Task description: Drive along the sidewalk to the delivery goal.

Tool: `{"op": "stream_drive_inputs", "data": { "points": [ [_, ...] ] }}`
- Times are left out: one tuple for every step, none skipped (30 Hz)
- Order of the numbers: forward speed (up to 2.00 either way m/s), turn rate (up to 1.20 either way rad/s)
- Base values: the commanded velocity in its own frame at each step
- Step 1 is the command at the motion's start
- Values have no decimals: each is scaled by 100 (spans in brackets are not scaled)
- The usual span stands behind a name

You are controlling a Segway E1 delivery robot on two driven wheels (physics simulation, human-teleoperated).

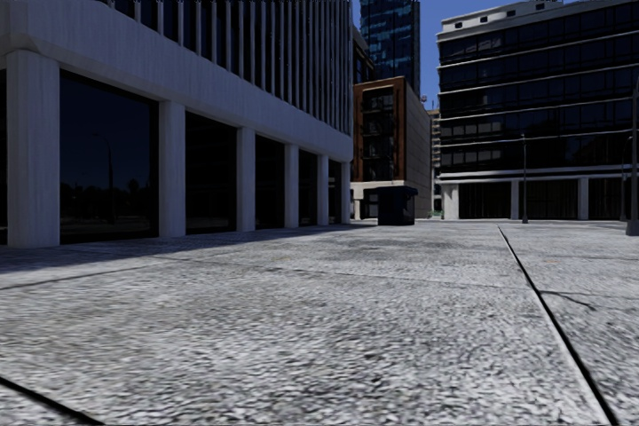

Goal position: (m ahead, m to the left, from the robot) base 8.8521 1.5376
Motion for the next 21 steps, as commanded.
{"op": "stream_drive_inputs", "data": {
  "points": [
    [200,45],
    [200,46],
    [200,46],
    [200,46],
    [200,46],
    [200,46],
    [200,46],
    [200,46],
    [200,46],
    [200,46],
    [200,46],
    [200,46],
    [200,46],
    [200,46],
    [200,46],
    [200,46],
    [200,46],
    [200,46],
    [200,46],
    [200,46],
    [200,46]
  ]
}}
